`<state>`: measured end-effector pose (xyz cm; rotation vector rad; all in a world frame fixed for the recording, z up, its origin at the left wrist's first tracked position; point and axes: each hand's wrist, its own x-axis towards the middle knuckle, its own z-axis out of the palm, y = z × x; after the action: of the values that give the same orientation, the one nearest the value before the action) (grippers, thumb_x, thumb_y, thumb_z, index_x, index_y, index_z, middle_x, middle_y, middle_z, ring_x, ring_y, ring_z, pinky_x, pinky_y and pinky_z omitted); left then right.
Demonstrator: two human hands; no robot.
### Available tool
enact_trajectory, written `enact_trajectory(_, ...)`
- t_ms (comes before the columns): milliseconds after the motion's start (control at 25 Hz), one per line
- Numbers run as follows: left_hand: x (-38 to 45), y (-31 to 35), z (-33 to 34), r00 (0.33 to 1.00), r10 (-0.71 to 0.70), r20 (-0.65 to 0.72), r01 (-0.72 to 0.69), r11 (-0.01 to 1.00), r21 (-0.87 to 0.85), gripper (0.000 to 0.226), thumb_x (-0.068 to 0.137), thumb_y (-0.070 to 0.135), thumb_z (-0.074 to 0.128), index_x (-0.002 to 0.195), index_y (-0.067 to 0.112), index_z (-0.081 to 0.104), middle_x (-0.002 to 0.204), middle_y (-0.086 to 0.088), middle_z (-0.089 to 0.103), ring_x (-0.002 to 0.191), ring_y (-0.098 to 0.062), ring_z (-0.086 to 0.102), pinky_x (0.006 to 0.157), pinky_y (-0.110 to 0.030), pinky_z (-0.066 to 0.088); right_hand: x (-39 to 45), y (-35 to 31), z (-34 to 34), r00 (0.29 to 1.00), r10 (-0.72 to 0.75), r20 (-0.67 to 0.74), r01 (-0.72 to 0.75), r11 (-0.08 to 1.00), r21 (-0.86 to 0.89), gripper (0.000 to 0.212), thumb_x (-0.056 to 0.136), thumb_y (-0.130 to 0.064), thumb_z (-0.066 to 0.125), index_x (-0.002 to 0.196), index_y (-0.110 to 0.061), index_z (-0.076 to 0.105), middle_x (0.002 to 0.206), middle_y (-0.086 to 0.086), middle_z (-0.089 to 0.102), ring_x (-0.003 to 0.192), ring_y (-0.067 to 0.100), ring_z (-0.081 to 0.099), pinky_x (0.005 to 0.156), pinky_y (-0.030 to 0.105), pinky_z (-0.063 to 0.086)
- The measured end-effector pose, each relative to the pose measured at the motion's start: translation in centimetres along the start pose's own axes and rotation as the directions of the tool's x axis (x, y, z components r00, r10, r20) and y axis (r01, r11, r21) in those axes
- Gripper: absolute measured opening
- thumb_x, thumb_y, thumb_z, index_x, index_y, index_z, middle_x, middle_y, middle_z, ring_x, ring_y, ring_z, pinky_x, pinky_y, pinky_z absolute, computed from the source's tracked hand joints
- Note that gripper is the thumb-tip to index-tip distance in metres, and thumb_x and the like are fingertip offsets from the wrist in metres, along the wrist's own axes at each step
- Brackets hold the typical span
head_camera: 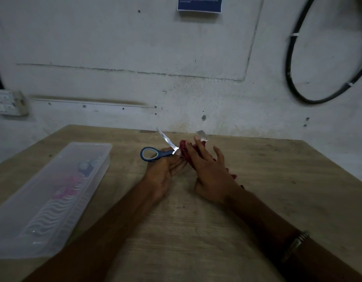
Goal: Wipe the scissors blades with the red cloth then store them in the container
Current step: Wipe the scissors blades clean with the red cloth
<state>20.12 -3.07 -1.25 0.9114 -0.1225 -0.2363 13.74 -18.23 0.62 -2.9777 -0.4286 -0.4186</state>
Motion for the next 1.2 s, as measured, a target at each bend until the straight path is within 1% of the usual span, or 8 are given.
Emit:
enact_trajectory(80, -0.1, 0.0, 0.0, 1.0, -0.001, -0.001, 0.002, 1.0, 0.012, 0.011, 0.095, 0.001, 0.065, 0.102, 0.004, 0.072, 0.106, -0.015, 0.078, 0.095, -0.021, 0.077, 0.088, -0.032, 0.062, 0.3, 0.7, 0.0, 0.998, 0.057, -0.031, -0.059, 0.996, -0.066, 0.115, 0.082, -0.029, 0.062, 0.158, -0.024, -0.024, 0.167, 0.006, -0.023, 0.153, 0.018, -0.024, 0.122, 0.06, -0.009)
enact_trajectory(240, 0.0, -0.1, -0.2, 1.0, -0.011, -0.018, 0.011, 1.0, 0.003, 0.024, 0.092, 0.005, 0.07, 0.115, -0.002, 0.069, 0.119, -0.02, 0.074, 0.106, -0.026, 0.074, 0.086, -0.032, 0.062, -0.3, 1.4, -0.8, 0.98, 0.175, -0.097, -0.18, 0.983, -0.039, 0.107, 0.094, -0.031, 0.059, 0.156, -0.021, -0.028, 0.15, -0.007, -0.049, 0.153, 0.016, -0.024, 0.123, 0.059, -0.006)
enact_trajectory(400, 0.1, -0.2, -0.1, 1.0, 0.022, -0.006, -0.022, 1.0, -0.02, 0.023, 0.093, 0.002, 0.066, 0.116, -0.002, 0.07, 0.114, -0.018, 0.076, 0.103, -0.027, 0.075, 0.09, -0.037, 0.062, -0.5, -0.7, -0.6, 1.0, 0.03, -0.001, -0.03, 0.999, 0.019, 0.115, 0.083, -0.026, 0.066, 0.16, -0.023, -0.02, 0.161, 0.0, -0.031, 0.15, 0.015, -0.028, 0.123, 0.056, -0.01)
enact_trajectory(560, 0.1, 0.0, 0.0, 1.0, 0.005, -0.024, -0.005, 1.0, -0.01, 0.019, 0.095, 0.0, 0.063, 0.112, 0.0, 0.07, 0.109, -0.015, 0.078, 0.1, -0.025, 0.076, 0.092, -0.037, 0.061, 0.2, -0.5, 0.1, 1.0, 0.011, 0.006, -0.01, 0.99, -0.138, 0.116, 0.082, -0.029, 0.067, 0.16, -0.02, -0.019, 0.17, 0.007, -0.01, 0.153, 0.019, -0.024, 0.122, 0.059, -0.009)
enact_trajectory(760, -0.1, -0.2, 0.1, 0.999, -0.006, -0.037, 0.008, 0.999, 0.052, 0.025, 0.093, 0.003, 0.068, 0.117, -0.003, 0.068, 0.112, -0.016, 0.077, 0.103, -0.026, 0.076, 0.084, -0.032, 0.063, 0.0, 1.6, 0.0, 0.986, 0.147, -0.084, -0.15, 0.988, -0.023, 0.094, 0.1, -0.035, 0.05, 0.159, -0.023, -0.022, 0.167, 0.005, -0.024, 0.153, 0.018, -0.025, 0.122, 0.062, -0.006)
enact_trajectory(920, 0.0, -0.4, 0.1, 0.999, 0.032, -0.041, -0.03, 0.997, 0.067, 0.017, 0.093, 0.005, 0.069, 0.109, 0.002, 0.072, 0.104, -0.012, 0.079, 0.098, -0.025, 0.077, 0.082, -0.031, 0.063, -0.3, 0.3, 0.0, 0.999, 0.034, 0.018, -0.034, 0.999, 0.025, 0.115, 0.082, -0.028, 0.066, 0.16, -0.022, -0.019, 0.167, 0.007, -0.025, 0.156, 0.02, -0.011, 0.123, 0.059, -0.006)
enact_trajectory(1080, -0.2, -0.3, -0.1, 0.999, 0.046, -0.006, -0.045, 0.995, 0.086, 0.014, 0.095, 0.006, 0.067, 0.107, 0.005, 0.074, 0.104, -0.012, 0.079, 0.097, -0.024, 0.077, 0.086, -0.034, 0.062, -0.1, 0.1, 0.0, 0.999, -0.036, 0.025, 0.036, 0.999, 0.003, 0.121, 0.077, -0.03, 0.067, 0.159, -0.018, -0.021, 0.16, 0.004, -0.035, 0.153, 0.017, -0.024, 0.12, 0.051, -0.014)
enact_trajectory(1200, -0.1, -0.5, -0.2, 0.999, 0.045, 0.009, -0.045, 0.995, 0.094, 0.021, 0.095, 0.006, 0.067, 0.115, 0.002, 0.072, 0.111, -0.016, 0.077, 0.103, -0.028, 0.075, 0.091, -0.038, 0.061, -0.1, 0.3, -0.1, 0.998, -0.053, 0.041, 0.05, 0.997, 0.066, 0.119, 0.076, -0.024, 0.063, 0.159, -0.02, -0.023, 0.157, 0.001, -0.037, 0.152, 0.016, -0.024, 0.119, 0.047, -0.015)
